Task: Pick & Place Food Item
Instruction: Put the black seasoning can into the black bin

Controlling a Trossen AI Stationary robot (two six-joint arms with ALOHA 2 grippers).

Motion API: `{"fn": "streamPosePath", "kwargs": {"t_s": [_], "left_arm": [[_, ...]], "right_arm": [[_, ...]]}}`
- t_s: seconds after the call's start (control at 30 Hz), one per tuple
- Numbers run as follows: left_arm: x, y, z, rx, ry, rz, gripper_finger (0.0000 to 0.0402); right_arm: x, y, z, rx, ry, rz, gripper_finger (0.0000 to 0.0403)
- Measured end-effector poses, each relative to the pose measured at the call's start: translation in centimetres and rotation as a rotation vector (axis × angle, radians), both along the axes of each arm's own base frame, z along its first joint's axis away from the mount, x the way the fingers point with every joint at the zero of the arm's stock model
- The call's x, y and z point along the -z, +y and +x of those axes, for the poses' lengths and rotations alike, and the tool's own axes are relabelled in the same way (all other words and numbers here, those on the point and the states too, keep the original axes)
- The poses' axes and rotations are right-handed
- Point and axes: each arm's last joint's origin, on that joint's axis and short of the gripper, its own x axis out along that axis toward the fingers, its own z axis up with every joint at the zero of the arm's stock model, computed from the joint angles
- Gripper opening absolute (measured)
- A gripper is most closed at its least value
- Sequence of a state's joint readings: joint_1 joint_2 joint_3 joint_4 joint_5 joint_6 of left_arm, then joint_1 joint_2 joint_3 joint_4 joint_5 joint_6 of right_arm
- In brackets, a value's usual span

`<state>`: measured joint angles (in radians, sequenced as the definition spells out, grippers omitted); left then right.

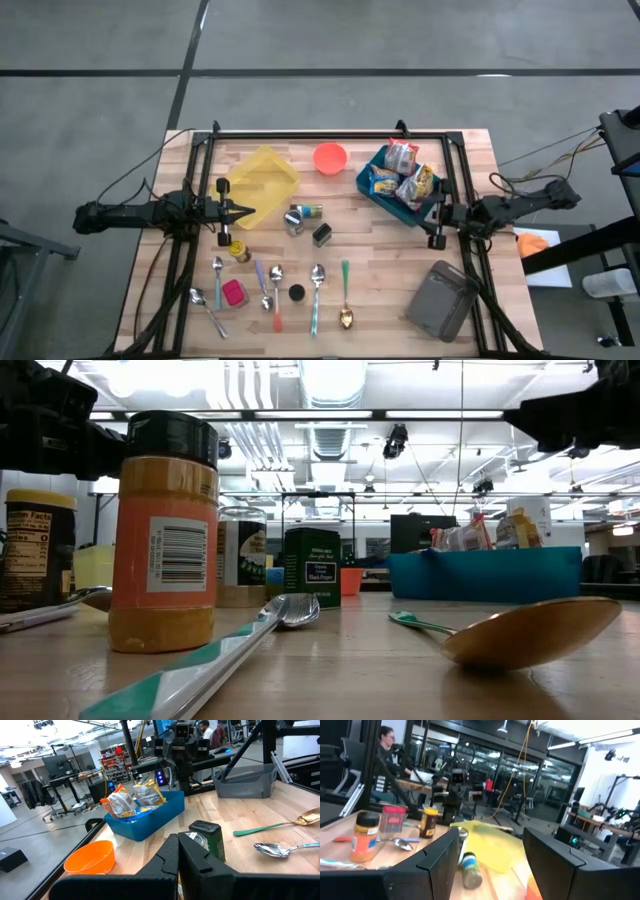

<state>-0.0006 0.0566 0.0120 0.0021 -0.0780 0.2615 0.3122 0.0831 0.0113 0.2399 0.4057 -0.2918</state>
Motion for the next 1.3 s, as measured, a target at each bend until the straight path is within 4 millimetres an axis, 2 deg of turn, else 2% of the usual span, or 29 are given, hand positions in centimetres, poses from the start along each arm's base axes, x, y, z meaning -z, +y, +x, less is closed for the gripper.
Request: {"fn": "streamPosePath", "kwargs": {"t_s": [0.63, 1.3], "left_arm": [[0.0, 0.0, 0.0, 0.0, 0.0, 0.0, 0.0], [0.0, 0.0, 0.0, 0.0, 0.0, 0.0, 0.0]], "right_arm": [[-0.17, -0.2, -0.5, -0.002, -0.039, 0.1, 0.0219], [-0.2, -0.2, -0.51, -0.002, -0.04, 0.101, 0.0219]]}}
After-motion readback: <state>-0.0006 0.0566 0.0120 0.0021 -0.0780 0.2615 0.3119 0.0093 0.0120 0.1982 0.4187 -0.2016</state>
